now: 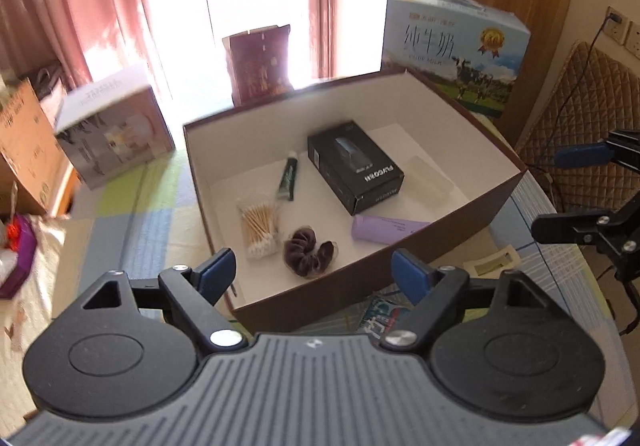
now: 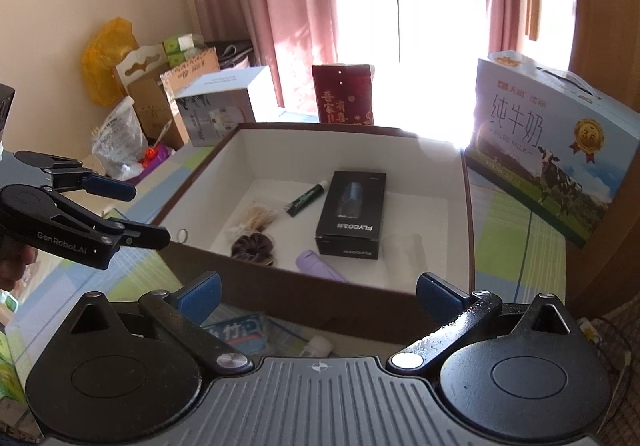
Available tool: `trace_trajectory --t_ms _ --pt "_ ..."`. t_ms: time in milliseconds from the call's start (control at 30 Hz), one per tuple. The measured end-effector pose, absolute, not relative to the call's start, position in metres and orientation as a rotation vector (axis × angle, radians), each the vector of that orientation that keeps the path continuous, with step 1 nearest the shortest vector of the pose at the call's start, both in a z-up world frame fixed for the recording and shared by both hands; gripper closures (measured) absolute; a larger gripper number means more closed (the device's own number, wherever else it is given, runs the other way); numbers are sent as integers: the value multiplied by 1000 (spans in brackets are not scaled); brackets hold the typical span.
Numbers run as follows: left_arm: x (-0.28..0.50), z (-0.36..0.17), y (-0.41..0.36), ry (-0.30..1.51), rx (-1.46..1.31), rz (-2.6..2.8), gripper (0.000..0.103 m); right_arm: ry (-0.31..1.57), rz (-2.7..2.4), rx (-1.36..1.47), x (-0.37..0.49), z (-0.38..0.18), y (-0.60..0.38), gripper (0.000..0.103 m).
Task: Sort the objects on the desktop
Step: 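Withdraw both open tools from the box back toward the remaining items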
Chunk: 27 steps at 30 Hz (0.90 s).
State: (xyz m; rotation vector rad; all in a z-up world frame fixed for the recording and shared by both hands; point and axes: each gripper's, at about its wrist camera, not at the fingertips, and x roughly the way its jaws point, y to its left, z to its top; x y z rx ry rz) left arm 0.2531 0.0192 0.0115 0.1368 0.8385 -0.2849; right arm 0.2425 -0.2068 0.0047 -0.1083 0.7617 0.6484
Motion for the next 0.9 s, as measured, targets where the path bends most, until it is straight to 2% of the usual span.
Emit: trace_trajectory --t_ms 433,900 --pt "193 14 22 791 155 -300 20 749 627 -51 176 -2 -211 2" --pt "160 -26 34 900 72 -302 20 875 524 62 147 -43 -231 2"
